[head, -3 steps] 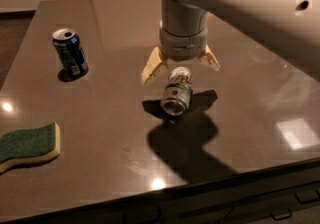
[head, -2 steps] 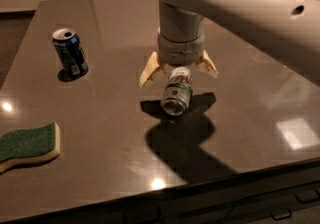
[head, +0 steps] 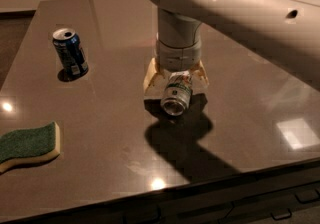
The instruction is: Pick 7up can
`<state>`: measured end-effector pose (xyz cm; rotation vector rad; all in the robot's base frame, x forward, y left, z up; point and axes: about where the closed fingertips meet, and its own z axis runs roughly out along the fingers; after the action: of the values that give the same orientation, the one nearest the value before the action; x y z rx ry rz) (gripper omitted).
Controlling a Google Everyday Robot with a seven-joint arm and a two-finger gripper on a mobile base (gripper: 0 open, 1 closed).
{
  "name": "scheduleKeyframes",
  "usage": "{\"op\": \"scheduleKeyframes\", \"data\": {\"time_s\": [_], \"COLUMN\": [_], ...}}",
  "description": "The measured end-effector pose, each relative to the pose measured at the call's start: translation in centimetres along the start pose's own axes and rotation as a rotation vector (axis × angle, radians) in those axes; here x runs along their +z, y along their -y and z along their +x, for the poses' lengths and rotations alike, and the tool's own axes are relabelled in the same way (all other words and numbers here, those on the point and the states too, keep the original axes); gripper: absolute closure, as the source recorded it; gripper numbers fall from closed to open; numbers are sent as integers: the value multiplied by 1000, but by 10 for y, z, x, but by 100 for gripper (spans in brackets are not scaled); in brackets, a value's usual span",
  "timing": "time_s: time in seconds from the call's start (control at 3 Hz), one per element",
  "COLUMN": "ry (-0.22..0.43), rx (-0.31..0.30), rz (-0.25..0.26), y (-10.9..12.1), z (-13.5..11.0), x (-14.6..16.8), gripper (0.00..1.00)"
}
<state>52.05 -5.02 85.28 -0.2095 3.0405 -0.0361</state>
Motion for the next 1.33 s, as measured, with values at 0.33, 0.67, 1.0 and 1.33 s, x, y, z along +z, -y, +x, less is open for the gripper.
{"op": "scheduleKeyframes", "data": {"time_s": [0.33,0.67,1.0,1.33], "ry": [-1,6,17,19], "rx": [-2,-28,-88,-174], "rz": [-4,-9,-19,-37], "y": [0,-3,-6,-8], "z": [-1,-3,-10,-21], "x": [-1,-5,-17,-29], "gripper": [41,64,87,100]}}
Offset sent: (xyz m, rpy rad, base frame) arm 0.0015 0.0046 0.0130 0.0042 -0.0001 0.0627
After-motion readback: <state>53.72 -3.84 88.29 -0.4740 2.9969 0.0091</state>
